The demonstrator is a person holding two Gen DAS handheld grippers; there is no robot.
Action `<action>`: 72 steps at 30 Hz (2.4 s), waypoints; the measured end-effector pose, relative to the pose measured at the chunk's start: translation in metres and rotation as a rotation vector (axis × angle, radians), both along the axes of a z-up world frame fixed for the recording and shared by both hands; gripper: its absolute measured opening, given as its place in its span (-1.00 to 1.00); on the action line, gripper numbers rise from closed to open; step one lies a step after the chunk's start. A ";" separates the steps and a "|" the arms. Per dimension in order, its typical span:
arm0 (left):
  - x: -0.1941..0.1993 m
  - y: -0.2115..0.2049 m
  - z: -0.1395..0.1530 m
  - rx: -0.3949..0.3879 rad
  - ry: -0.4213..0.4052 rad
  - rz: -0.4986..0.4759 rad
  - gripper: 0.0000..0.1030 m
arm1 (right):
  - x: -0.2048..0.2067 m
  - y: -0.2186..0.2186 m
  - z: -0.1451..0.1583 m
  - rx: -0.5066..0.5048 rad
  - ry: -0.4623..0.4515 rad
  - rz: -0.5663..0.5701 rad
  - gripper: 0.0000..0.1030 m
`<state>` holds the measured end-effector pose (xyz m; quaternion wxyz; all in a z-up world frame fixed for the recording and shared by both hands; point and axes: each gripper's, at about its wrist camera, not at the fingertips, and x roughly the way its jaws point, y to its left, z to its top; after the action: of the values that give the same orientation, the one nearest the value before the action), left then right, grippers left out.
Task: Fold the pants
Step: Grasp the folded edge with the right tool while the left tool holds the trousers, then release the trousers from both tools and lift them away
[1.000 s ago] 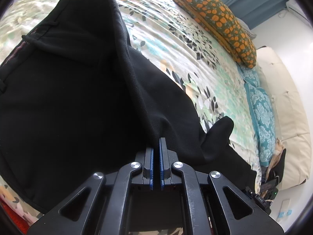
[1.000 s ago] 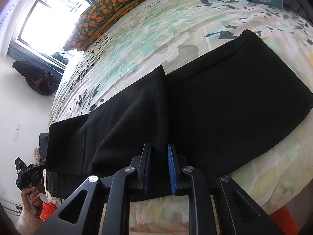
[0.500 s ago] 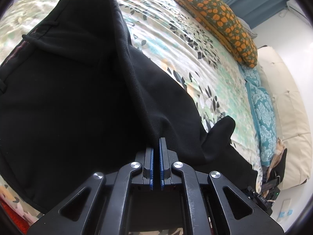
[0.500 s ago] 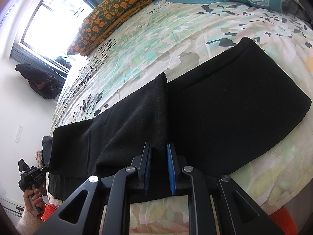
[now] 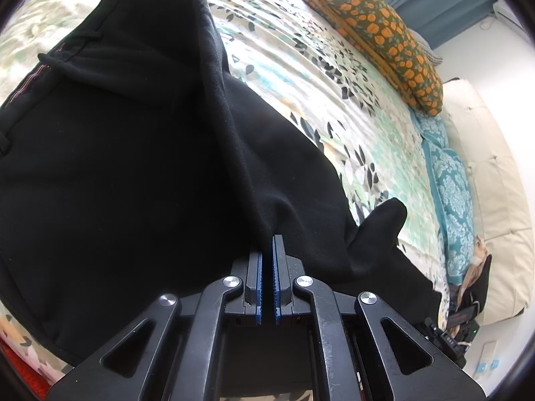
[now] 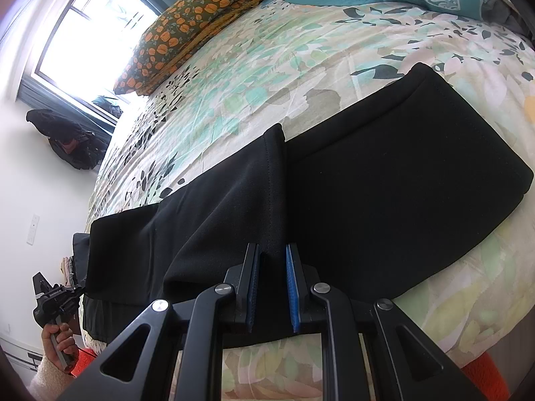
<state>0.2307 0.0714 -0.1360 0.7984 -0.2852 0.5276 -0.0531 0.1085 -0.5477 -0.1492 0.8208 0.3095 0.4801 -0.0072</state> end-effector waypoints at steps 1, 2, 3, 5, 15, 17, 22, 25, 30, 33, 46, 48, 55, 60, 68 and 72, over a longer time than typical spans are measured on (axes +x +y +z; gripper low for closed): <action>0.000 0.000 0.000 0.000 0.000 0.000 -0.93 | 0.000 0.000 0.000 0.001 0.000 0.000 -0.68; 0.000 0.000 0.000 0.000 0.000 0.000 -0.93 | 0.000 0.000 0.000 0.000 0.000 0.000 -0.68; 0.000 0.000 0.000 -0.001 0.001 0.001 -0.93 | 0.000 0.000 0.000 0.000 0.000 0.000 -0.68; 0.000 0.000 0.000 0.000 0.000 0.000 -0.93 | 0.000 0.000 0.000 -0.001 0.000 0.000 -0.69; -0.011 -0.021 0.052 -0.001 -0.120 -0.090 -0.94 | 0.008 -0.047 0.054 -0.053 -0.078 0.011 -0.95; -0.024 -0.034 0.055 0.010 -0.119 -0.135 -0.94 | 0.006 -0.053 0.063 -0.131 -0.044 0.062 -0.95; -0.053 -0.060 0.027 -0.009 -0.034 -0.193 -0.94 | -0.011 -0.070 0.042 -0.187 0.077 0.068 -0.95; -0.067 -0.084 0.010 0.015 0.023 -0.253 -0.93 | -0.012 -0.078 0.046 -0.290 0.093 0.060 -0.95; -0.081 -0.117 0.003 -0.001 0.056 -0.322 -0.93 | -0.014 -0.099 0.043 -0.397 0.141 0.036 -0.95; -0.084 -0.132 0.002 0.006 0.064 -0.356 -0.93 | -0.021 -0.112 0.042 -0.401 0.144 -0.008 -0.95; -0.086 -0.136 -0.017 0.052 0.132 -0.390 -0.92 | -0.021 -0.114 0.035 -0.413 0.169 -0.031 -0.95; -0.086 -0.137 -0.017 0.065 0.132 -0.395 -0.90 | -0.020 -0.113 0.034 -0.418 0.178 -0.029 -0.95; -0.106 -0.132 -0.006 0.124 0.121 -0.430 0.21 | -0.020 -0.119 0.035 -0.396 0.177 -0.057 -0.57; -0.145 -0.087 0.014 0.104 0.090 -0.416 0.21 | -0.038 -0.113 0.068 -0.541 0.131 -0.164 0.58; -0.135 0.134 0.066 0.118 -0.037 0.175 0.28 | -0.023 0.020 0.104 -0.498 -0.052 0.051 0.69; -0.102 0.216 0.050 0.148 0.060 0.288 0.28 | 0.000 0.110 0.070 -0.380 -0.069 0.220 0.69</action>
<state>0.1288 0.2870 -0.0859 0.8005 -0.2998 0.5074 0.1093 0.1087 -0.4376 -0.0797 0.8762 0.0953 0.4725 0.0025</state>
